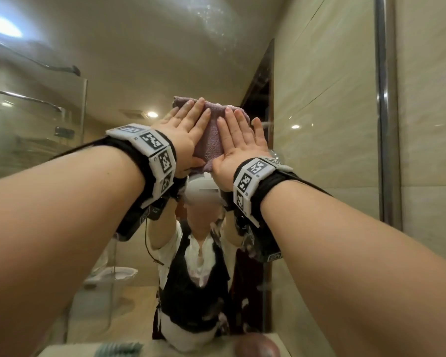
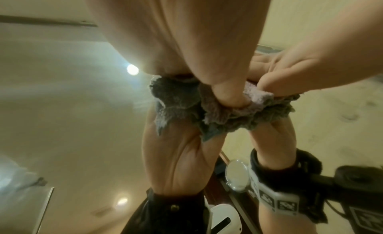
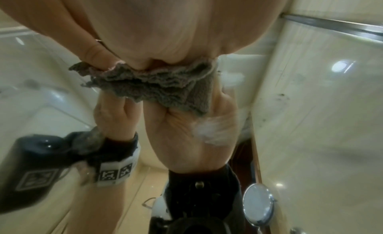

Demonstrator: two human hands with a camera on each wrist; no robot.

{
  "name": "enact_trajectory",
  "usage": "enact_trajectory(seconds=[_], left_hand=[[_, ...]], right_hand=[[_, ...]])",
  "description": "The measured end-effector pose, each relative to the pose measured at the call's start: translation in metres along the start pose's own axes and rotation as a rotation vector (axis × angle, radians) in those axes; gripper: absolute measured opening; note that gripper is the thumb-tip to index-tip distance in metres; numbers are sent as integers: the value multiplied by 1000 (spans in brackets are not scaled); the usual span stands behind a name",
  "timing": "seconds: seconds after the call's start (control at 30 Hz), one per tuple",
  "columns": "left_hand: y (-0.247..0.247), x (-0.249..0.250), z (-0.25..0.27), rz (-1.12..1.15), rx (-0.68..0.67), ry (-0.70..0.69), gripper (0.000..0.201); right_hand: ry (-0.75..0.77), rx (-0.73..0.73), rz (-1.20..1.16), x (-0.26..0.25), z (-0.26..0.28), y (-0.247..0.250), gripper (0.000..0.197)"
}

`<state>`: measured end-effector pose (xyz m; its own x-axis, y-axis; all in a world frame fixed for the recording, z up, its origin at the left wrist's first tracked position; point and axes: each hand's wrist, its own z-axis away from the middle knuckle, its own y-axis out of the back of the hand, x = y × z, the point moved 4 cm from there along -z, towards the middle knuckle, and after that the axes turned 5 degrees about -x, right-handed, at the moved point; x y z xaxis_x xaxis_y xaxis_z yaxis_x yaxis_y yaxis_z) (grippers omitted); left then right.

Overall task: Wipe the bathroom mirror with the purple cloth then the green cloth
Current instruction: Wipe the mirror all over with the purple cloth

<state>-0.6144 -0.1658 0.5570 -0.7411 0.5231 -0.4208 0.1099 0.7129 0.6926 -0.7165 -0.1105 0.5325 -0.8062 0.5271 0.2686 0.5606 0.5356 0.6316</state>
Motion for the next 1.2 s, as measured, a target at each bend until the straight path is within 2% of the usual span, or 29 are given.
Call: enact_trajectory(seconds=[0.7,0.83,1.03,1.2], left_hand=[[40,109,-47,22,103,-164,100],[43,139,-53,15,126,-192,100],[47,194,-55,48,125,-242,91],[43,227,-54,62,115,-261,100]], right_hand=[[-243,-154,5,105,29,-19,69],[-301,-195,20,130,40,-26,69],[-364,-277,45,169,69,-42,70],[-387,-310,56,191,87,-54,69]])
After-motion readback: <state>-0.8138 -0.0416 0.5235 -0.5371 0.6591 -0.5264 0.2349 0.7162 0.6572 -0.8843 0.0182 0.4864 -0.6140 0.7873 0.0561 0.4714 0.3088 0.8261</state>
